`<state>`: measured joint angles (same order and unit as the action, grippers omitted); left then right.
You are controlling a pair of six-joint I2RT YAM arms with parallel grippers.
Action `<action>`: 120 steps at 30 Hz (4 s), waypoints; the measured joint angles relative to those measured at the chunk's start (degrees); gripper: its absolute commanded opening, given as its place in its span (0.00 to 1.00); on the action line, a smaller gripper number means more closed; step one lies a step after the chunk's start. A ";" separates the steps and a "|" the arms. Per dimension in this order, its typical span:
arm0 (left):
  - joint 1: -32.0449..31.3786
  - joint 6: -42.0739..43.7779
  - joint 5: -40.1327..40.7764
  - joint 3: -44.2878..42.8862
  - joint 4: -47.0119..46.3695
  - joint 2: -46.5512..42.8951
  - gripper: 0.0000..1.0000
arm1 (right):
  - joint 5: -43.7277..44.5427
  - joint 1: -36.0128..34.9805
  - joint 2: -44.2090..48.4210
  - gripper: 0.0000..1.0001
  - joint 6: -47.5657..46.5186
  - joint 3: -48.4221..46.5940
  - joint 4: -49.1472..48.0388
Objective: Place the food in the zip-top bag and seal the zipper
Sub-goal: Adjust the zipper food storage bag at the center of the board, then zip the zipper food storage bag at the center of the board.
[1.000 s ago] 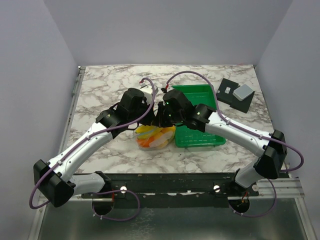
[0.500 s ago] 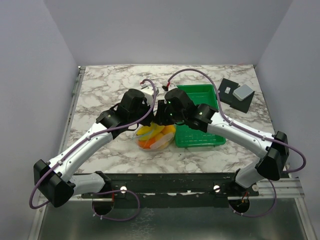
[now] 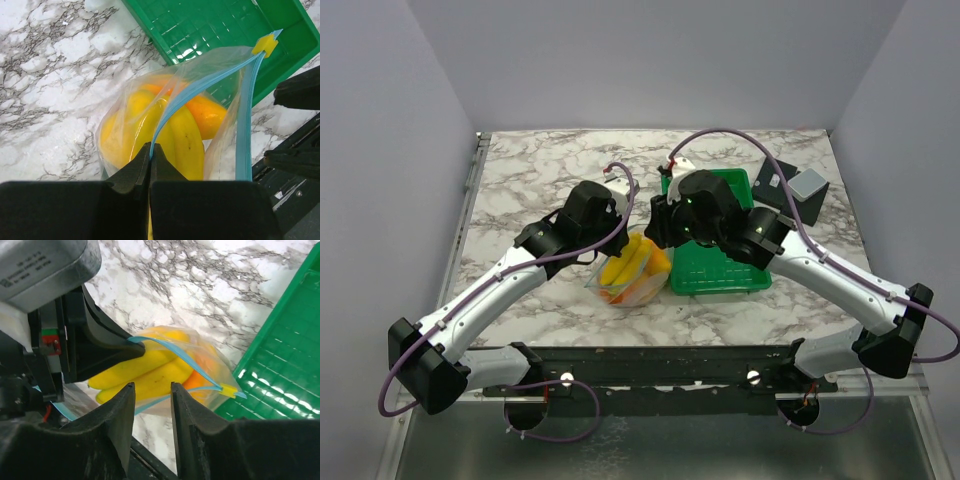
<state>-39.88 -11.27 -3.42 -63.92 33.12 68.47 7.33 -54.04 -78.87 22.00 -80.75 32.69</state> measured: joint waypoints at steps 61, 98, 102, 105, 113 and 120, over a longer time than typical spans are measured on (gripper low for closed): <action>0.00 0.63 -1.88 1.22 0.04 -1.97 0.00 | -63.12 26.40 -0.68 0.58 -57.24 15.58 -10.27; 0.00 2.16 -1.51 -5.09 4.52 -1.99 0.46 | -65.64 26.77 0.07 0.00 -52.50 13.73 -12.87; 0.00 3.48 -1.31 -7.50 5.18 -3.39 0.59 | -65.16 25.29 0.79 0.01 -51.93 9.99 -9.53; 0.00 4.57 -1.07 -9.57 5.60 -4.39 0.66 | -64.52 23.93 0.90 0.01 -51.60 7.39 -6.99; 0.00 6.88 -1.11 -12.81 4.98 -6.97 0.76 | -62.93 21.05 0.79 0.01 -50.73 0.50 0.74; 0.00 7.96 -6.23 -13.33 2.73 -7.67 0.79 | -60.35 17.86 -1.16 0.01 -50.47 -5.64 7.30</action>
<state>-39.88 -3.31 -9.65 -77.25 35.86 60.80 -53.01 -36.18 -80.03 -28.47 -86.39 39.99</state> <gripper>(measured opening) 0.771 0.063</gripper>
